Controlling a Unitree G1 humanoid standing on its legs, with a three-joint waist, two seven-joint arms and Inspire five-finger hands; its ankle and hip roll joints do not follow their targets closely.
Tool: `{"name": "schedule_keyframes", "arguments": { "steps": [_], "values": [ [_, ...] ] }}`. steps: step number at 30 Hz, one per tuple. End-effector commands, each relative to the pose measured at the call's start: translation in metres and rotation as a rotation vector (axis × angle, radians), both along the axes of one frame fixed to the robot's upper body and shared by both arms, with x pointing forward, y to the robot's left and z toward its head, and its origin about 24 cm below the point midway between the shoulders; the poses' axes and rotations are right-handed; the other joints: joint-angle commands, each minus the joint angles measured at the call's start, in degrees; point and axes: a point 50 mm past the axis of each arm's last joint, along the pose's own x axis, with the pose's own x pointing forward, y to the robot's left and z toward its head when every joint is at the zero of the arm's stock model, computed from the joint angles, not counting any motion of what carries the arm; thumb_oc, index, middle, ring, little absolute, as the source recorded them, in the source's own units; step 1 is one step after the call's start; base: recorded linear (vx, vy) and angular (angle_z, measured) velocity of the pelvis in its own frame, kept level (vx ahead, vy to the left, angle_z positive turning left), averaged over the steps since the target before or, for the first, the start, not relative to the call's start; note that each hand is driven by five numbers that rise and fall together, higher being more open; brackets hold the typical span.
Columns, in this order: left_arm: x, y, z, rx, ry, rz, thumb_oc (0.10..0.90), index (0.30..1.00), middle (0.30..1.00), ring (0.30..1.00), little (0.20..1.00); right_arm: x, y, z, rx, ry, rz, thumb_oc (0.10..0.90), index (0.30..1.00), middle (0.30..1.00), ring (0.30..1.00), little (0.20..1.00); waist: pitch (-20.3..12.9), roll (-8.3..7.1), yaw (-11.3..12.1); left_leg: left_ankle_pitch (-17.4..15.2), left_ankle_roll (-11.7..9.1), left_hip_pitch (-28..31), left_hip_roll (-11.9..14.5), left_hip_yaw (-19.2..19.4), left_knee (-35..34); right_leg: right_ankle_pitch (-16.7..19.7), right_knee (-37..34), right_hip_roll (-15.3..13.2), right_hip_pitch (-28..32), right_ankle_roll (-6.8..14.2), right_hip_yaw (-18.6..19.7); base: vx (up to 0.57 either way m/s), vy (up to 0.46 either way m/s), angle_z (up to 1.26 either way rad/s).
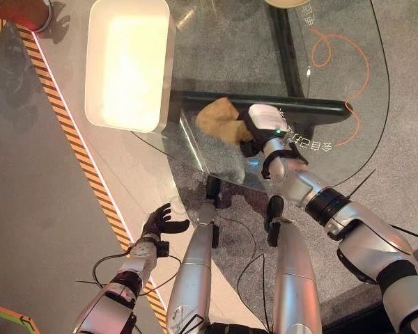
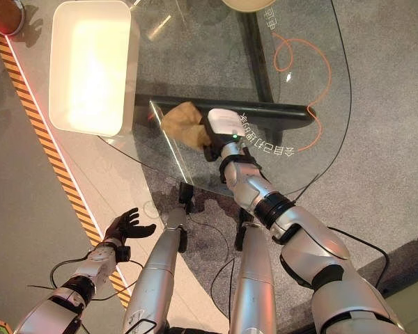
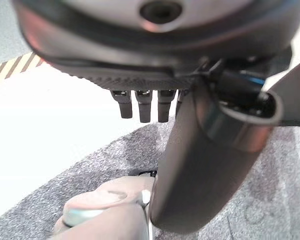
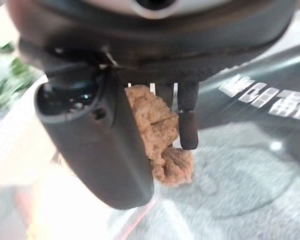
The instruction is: Wipe the table with a cloth and put it in the basket.
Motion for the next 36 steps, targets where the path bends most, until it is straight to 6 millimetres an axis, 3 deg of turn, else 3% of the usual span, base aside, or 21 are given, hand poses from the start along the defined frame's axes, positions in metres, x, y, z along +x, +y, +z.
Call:
{"name": "schedule_keyframes", "arguments": {
  "steps": [1,10,18,24,27,36],
  "values": [
    [0.003,-0.002,0.0,0.022,0.004,-0.011,0.8,0.9,0.9,0.9,0.9,-0.018,0.061,0.053,0.048,-0.185,0.307,0.1,0.3,0.3,0.3,0.2,-1.0,0.24,0.3,-9.6,6.3,1.0,-7.6,4.7,8.9,9.7,-16.0,1.3,2.8,1.0,-2.2,0.0,0.0,0.0],
    [0.006,-0.001,0.004,0.027,0.005,-0.014,0.8,0.9,0.9,0.9,0.9,-0.026,0.072,0.043,-0.033,-0.148,0.388,0.1,0.3,0.3,0.3,0.2,-1.0,0.09,0.4,-9.6,6.3,0.9,-7.8,4.5,9.0,9.9,-16.1,1.1,2.7,1.2,-2.3,0.0,-0.004,0.02],
    [0.008,0.001,0.005,0.024,0.006,-0.017,0.8,0.9,0.9,0.9,0.9,-0.019,0.06,0.046,-0.017,-0.202,0.3,0.1,0.3,0.3,0.3,0.2,-1.0,0.1,0.2,-9.4,6.3,0.9,-7.7,4.5,8.9,10.3,-16.1,1.1,2.6,1.3,-2.2,0.0,0.0,0.01],
    [0.006,0.005,0.004,0.024,0.011,-0.013,0.8,0.9,0.9,0.9,0.9,0.001,0.022,0.065,0.075,-0.336,0.085,0.1,0.3,0.3,0.3,0.2,-1.0,0.36,0.6,-9.5,6.4,1.0,-7.5,4.6,9.0,10.4,-15.8,0.9,2.6,1.4,-2.4,0.0,0.0,0.01],
    [0.003,0.009,0.001,0.027,0.015,-0.005,0.8,0.9,0.9,0.9,0.9,0.012,-0.016,0.083,0.19,-0.432,-0.092,0.1,0.3,0.3,0.3,0.2,-1.0,0.23,0.8,-9.6,6.5,0.7,-7.1,4.6,9.3,10.5,-15.5,0.9,2.4,1.6,-2.6,0.0,-0.005,0.05],
    [-0.002,0.017,0.0,0.029,0.016,0.02,0.8,0.9,0.9,0.9,0.9,0.014,-0.087,0.106,0.446,-0.583,-0.404,0.1,0.3,0.3,0.3,0.2,-1.0,-0.51,0.4,-10.5,7.1,0.0,-6.5,4.8,10.0,10.5,-14.9,1.3,1.8,1.7,-2.8,0.0,-0.002,0.0]
  ]
}}
